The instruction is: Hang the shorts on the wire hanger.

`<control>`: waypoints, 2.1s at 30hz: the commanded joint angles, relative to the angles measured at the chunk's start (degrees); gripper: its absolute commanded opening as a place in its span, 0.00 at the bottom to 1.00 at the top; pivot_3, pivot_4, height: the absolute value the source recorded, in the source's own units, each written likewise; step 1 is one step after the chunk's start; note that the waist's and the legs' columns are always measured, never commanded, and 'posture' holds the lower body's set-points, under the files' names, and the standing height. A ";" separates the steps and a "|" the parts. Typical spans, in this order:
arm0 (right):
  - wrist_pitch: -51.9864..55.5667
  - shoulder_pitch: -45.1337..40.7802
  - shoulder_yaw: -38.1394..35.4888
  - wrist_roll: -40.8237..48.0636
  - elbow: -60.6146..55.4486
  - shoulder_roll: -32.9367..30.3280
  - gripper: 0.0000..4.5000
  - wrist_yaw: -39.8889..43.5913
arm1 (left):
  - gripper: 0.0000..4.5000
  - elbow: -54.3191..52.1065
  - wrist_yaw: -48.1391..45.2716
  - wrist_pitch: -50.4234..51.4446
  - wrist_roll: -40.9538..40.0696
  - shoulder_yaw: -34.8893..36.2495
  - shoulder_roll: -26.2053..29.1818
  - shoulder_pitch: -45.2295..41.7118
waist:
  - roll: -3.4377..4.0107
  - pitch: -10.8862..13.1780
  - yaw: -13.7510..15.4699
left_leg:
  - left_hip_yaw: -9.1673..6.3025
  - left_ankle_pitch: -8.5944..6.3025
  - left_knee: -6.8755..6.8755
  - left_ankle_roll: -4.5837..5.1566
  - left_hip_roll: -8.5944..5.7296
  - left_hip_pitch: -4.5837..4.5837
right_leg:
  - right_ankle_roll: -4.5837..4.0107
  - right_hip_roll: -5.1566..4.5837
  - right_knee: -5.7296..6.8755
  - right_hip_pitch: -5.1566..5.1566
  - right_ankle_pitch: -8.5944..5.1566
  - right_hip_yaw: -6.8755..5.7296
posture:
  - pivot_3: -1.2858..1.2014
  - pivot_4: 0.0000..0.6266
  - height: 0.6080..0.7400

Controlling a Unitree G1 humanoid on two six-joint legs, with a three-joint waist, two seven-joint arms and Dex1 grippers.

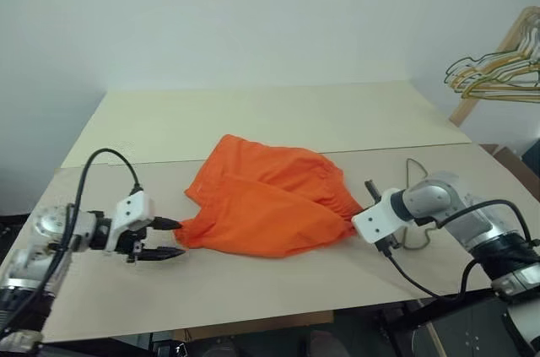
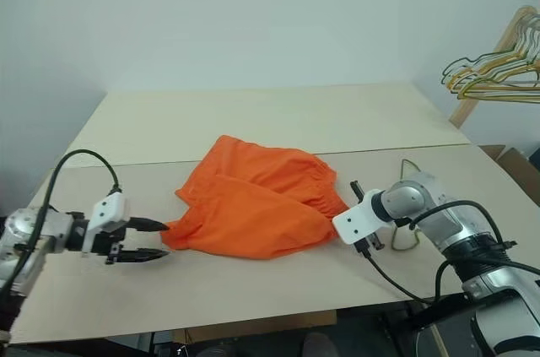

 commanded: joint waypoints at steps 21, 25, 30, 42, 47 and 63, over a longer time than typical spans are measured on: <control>9.05 5.86 -3.30 1.63 -12.60 0.44 0.00 -1.07 | 1.00 43.97 14.35 7.66 7.28 -7.42 -24.64 -41.57 | -0.05 -0.03 -3.26 | -0.05 0.09 -0.04 -0.15 -0.08 0.00 | 0.02 0.10 -0.41 0.27 0.00 -0.15 | 0.49 0.00 1.00; 9.48 6.04 -3.26 1.45 -13.07 0.42 0.00 -1.23 | 1.00 50.06 13.01 6.05 9.79 -8.44 -25.63 -44.32 | -0.05 -0.03 -3.44 | -0.05 0.09 -0.04 -0.13 -0.08 0.00 | 0.05 0.10 -0.43 0.28 0.02 -0.13 | 0.49 0.00 1.00; 9.70 6.29 -3.07 1.07 -13.52 0.52 0.00 -1.43 | 0.91 53.19 7.36 6.74 11.17 -8.88 -25.42 -45.74 | -0.06 -0.03 -3.45 | -0.05 0.09 -0.04 -0.13 -0.07 0.00 | 0.05 0.10 -0.42 0.27 0.02 -0.13 | 0.48 0.00 1.00; 9.41 5.76 -2.62 0.55 -13.15 0.88 0.00 -1.46 | 0.04 55.30 7.25 4.27 14.13 -7.88 -25.65 -45.24 | -0.06 -0.03 -3.28 | -0.20 0.07 -0.04 -0.09 -0.07 -0.04 | 0.06 0.09 -0.40 0.21 0.02 -0.09 | 0.49 0.00 1.00; 9.24 5.76 -2.62 0.26 -12.88 0.92 0.00 -1.56 | 0.00 54.77 9.05 2.11 13.44 -6.31 -25.57 -44.88 | -0.06 -0.03 -3.26 | -0.27 0.06 -0.04 -0.07 -0.07 -0.05 | 0.06 0.08 -0.39 0.18 0.03 -0.06 | 0.49 0.00 1.00; 22.59 5.28 -4.33 -2.85 -12.32 4.16 0.00 -5.72 | 0.00 -6.37 -10.35 13.24 -17.63 12.34 -9.26 -9.58 | -0.03 -0.02 -3.98 | -0.30 0.05 -0.05 -0.08 0.06 -0.01 | 0.05 0.06 0.16 -0.03 0.02 0.20 | 0.51 0.00 1.00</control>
